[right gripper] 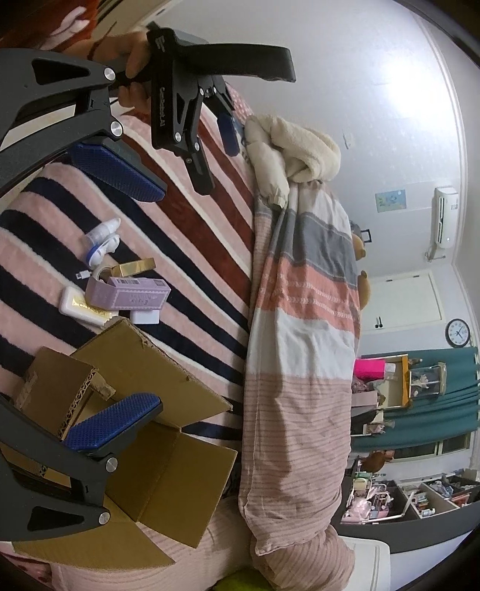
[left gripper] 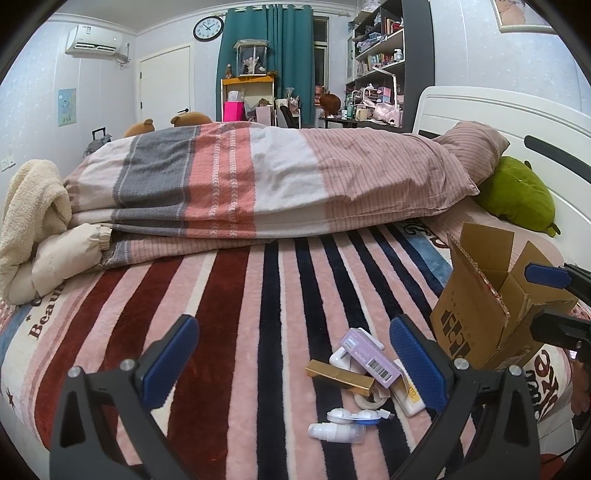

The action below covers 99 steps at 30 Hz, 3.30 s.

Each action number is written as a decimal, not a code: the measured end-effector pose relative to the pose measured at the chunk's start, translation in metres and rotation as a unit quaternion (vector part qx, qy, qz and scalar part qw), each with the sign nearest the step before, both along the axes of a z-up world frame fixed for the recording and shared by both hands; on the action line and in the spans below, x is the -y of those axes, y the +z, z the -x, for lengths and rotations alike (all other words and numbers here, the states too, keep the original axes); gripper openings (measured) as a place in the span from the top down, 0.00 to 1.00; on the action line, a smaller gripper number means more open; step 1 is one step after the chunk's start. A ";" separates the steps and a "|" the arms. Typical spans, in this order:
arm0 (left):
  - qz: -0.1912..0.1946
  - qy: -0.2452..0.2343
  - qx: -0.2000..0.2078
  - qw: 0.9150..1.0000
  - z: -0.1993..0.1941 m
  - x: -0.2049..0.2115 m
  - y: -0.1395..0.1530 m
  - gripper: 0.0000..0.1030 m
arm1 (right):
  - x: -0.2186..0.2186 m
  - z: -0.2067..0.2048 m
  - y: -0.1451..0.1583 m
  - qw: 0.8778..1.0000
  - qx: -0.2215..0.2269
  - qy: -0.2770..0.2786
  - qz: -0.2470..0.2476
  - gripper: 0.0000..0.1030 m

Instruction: Organize rigid objects

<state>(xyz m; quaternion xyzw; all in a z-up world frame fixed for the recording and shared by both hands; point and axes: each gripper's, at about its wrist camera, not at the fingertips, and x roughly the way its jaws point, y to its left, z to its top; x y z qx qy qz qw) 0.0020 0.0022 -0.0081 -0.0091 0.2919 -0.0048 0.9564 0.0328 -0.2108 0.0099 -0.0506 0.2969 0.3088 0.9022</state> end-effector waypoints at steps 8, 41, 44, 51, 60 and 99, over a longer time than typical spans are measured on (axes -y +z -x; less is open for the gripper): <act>0.000 0.000 0.000 1.000 0.000 -0.001 0.000 0.00 | -0.001 0.001 0.001 1.000 -0.004 0.003 0.000 0.00; 0.018 0.004 -0.007 1.000 -0.007 -0.049 -0.028 0.00 | -0.069 0.017 -0.015 0.995 0.006 0.066 0.070 0.53; 0.012 0.003 -0.021 1.000 -0.012 -0.057 -0.040 0.00 | -0.090 0.008 -0.036 0.992 -0.029 0.085 0.085 0.60; 0.006 -0.003 -0.041 0.999 -0.018 -0.063 -0.067 0.00 | -0.107 -0.025 -0.094 0.987 -0.113 0.059 0.101 0.60; 0.012 -0.015 -0.044 0.999 -0.022 -0.065 -0.076 0.00 | -0.089 -0.067 -0.126 0.983 -0.125 -0.033 0.133 0.60; 0.171 -0.332 -0.080 0.924 -0.115 0.060 0.045 0.54 | -0.062 -0.055 0.012 0.995 -0.021 0.012 0.098 0.68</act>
